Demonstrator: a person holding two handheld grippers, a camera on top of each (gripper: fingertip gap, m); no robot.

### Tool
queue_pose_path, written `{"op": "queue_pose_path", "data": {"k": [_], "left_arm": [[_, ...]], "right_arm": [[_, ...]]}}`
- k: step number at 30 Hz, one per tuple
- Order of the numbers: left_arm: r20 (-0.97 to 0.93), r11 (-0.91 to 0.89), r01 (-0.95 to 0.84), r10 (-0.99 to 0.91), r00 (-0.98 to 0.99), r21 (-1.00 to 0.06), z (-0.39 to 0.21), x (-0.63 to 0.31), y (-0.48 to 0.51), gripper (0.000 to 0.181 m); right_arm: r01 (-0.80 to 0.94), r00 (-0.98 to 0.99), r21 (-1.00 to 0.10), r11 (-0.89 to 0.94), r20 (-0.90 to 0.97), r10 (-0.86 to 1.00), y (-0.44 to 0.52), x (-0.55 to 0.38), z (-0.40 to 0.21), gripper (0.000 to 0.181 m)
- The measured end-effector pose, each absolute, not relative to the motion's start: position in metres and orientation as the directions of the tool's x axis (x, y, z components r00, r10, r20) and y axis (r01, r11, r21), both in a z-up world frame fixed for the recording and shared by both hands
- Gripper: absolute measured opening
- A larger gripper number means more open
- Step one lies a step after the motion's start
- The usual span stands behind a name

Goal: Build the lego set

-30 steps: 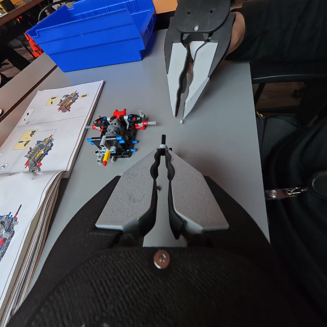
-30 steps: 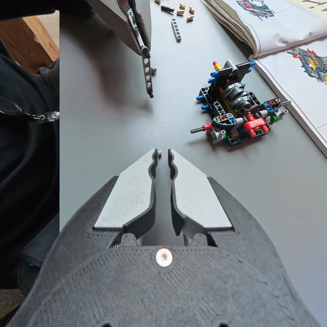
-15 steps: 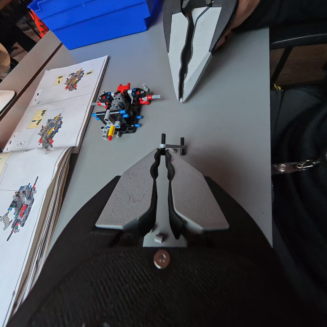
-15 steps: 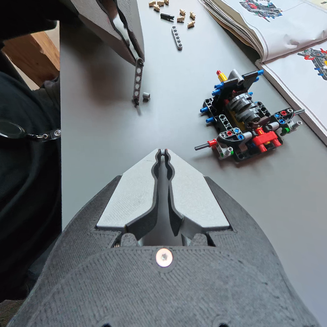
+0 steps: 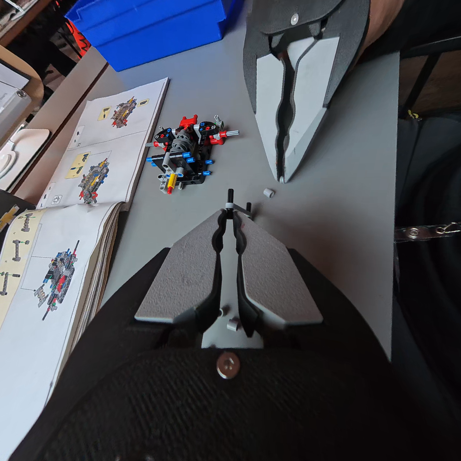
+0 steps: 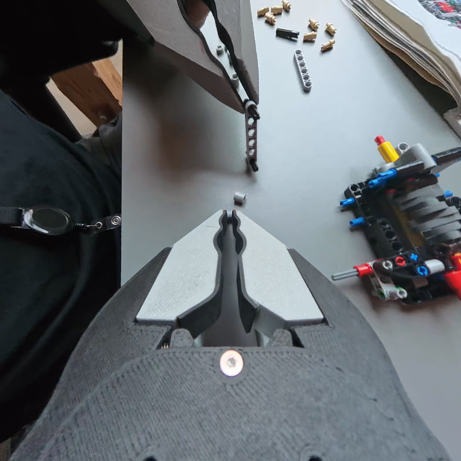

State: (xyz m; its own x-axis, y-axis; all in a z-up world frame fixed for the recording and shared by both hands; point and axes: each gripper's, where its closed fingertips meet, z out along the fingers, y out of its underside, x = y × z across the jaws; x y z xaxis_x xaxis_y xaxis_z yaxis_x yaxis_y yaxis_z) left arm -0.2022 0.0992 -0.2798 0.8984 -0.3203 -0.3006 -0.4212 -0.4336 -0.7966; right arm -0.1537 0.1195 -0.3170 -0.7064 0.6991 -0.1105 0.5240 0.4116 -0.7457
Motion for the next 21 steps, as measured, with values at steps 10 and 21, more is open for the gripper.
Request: {"op": "queue_pose_path", "data": {"k": [10,21], "left_arm": [[-0.357,-0.414,-0.443,-0.272,0.894,-0.795,-0.268,-0.208,0.075,0.002],[-0.374,-0.403,-0.428,-0.209,0.904,-0.809,-0.261,-0.219,0.030,0.003]], "right_arm": [[0.490,-0.672,-0.758,0.430,-0.015,0.740,0.115,-0.197,-0.315,0.001],[0.479,-0.703,-0.741,0.470,-0.003,0.711,0.094,-0.201,-0.318,0.000]]}}
